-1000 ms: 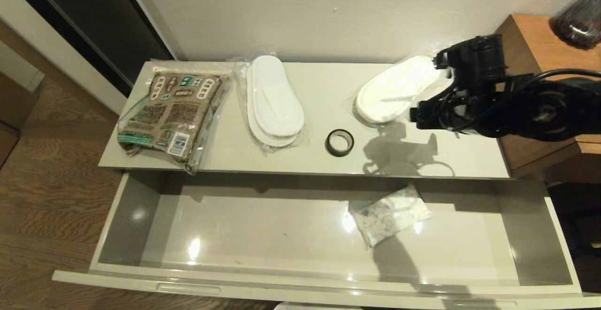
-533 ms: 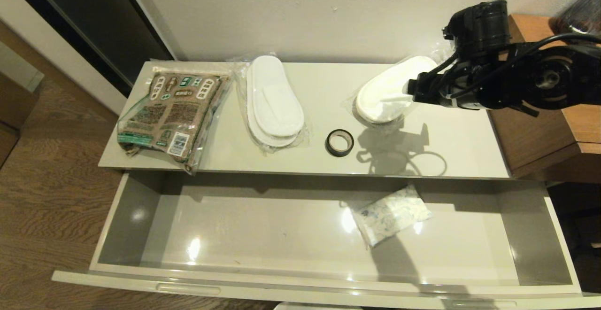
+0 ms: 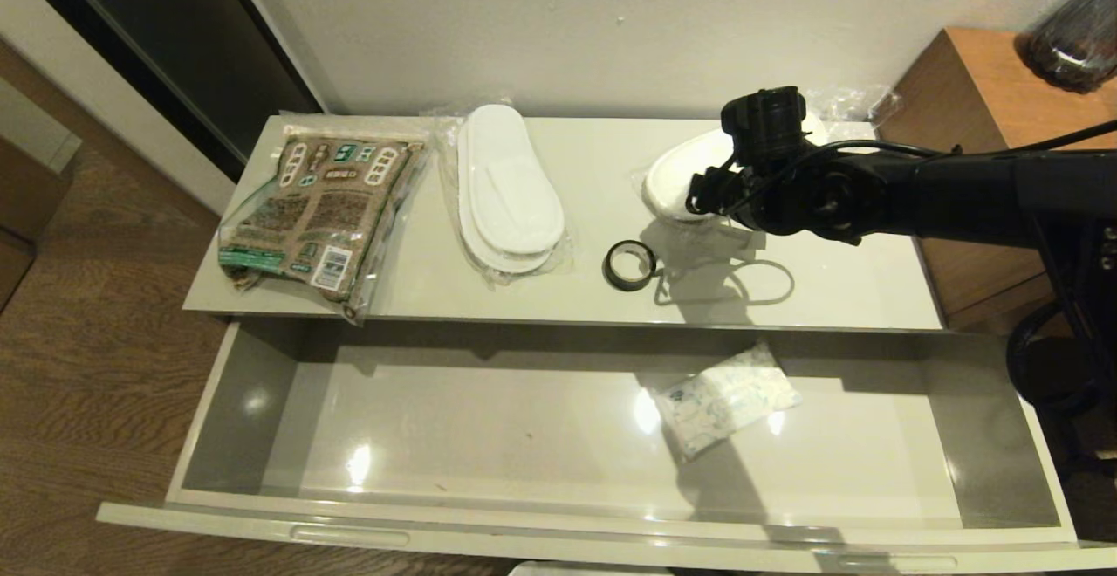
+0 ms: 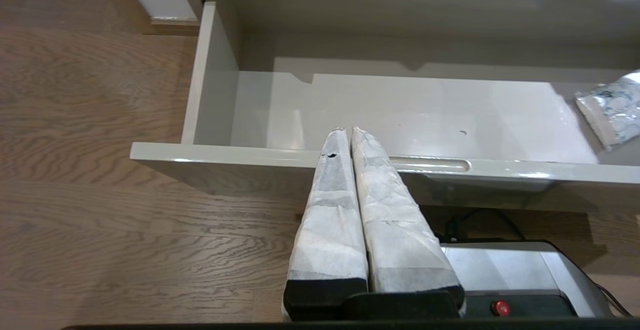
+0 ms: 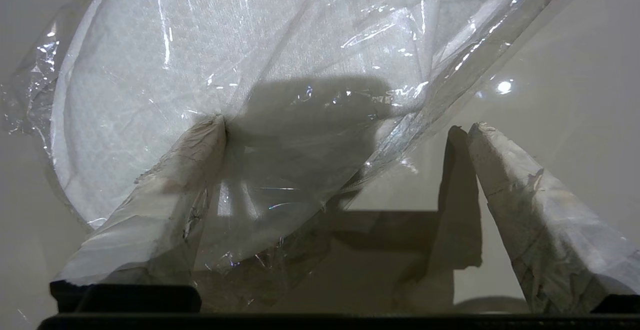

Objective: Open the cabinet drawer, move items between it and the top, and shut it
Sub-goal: Pick up the disposable slippers on the table

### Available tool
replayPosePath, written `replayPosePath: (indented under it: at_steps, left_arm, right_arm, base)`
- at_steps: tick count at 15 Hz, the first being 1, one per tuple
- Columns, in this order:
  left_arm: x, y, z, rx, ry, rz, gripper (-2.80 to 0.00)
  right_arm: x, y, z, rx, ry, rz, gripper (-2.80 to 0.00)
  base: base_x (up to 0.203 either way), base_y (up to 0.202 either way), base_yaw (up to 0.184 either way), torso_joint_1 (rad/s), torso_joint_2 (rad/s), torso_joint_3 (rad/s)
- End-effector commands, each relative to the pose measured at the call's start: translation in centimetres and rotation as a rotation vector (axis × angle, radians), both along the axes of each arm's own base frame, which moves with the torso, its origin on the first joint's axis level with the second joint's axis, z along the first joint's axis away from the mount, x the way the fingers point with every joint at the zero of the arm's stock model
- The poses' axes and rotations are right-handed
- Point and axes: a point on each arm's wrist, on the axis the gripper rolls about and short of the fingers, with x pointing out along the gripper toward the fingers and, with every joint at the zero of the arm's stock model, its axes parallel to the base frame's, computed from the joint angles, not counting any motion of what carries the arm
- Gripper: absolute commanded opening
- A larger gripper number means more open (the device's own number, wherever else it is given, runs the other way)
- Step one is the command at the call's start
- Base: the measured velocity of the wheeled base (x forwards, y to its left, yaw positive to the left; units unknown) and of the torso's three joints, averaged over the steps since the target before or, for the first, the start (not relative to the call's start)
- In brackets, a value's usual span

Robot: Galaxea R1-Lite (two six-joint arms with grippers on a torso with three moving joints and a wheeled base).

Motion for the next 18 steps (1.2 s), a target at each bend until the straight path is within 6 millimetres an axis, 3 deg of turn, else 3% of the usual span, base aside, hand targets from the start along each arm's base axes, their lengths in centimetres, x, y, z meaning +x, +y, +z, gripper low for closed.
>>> replayPosePath:
  at_steps: [1, 3, 4, 7, 12, 15, 18]
  left_arm:
    - [0.0, 0.0, 0.0, 0.000, 0.001, 0.000, -2.80]
    - [0.0, 0.0, 0.0, 0.000, 0.001, 0.000, -2.80]
    - [0.0, 0.0, 0.0, 0.000, -0.001, 0.000, -2.80]
    - [0.0, 0.0, 0.0, 0.000, -0.001, 0.000, -2.80]
    - [0.0, 0.0, 0.0, 0.000, -0.001, 0.000, -2.80]
    - [0.0, 0.0, 0.0, 0.000, -0.001, 0.000, -2.80]
    - [0.0, 0.0, 0.0, 0.000, 0.000, 0.000, -2.80]
  right_arm:
    - [0.7, 0.6, -2.5, -0.028, 0.064, 0.000, 0.00]
    - [0.4, 0.4, -2.1, -0.032, 0.067, -0.007, 0.00]
    - [0.3, 0.4, -1.8, -0.031, 0.063, -0.009, -2.80]
    - [-1.2, -0.2, 0.3, -0.029, 0.062, -0.003, -2.80]
    - [-3.6, -1.0, 0.7, -0.038, 0.110, 0.008, -2.80]
    - [-6.9, -2.4, 0.9, -0.036, 0.174, 0.014, -2.80]
    - [-11.8, -4.6, 1.3, -0.013, 0.241, 0.052, -2.80]
  base:
    - [0.000, 0.000, 0.000, 0.000, 0.00, 0.000]
    - [0.000, 0.000, 0.000, 0.000, 0.00, 0.000]
    - [0.000, 0.000, 0.000, 0.000, 0.00, 0.000]
    - [0.000, 0.000, 0.000, 0.000, 0.00, 0.000]
    - [0.000, 0.000, 0.000, 0.000, 0.00, 0.000]
    - [0.000, 0.000, 0.000, 0.000, 0.00, 0.000]
    - [0.000, 0.000, 0.000, 0.000, 0.00, 0.000]
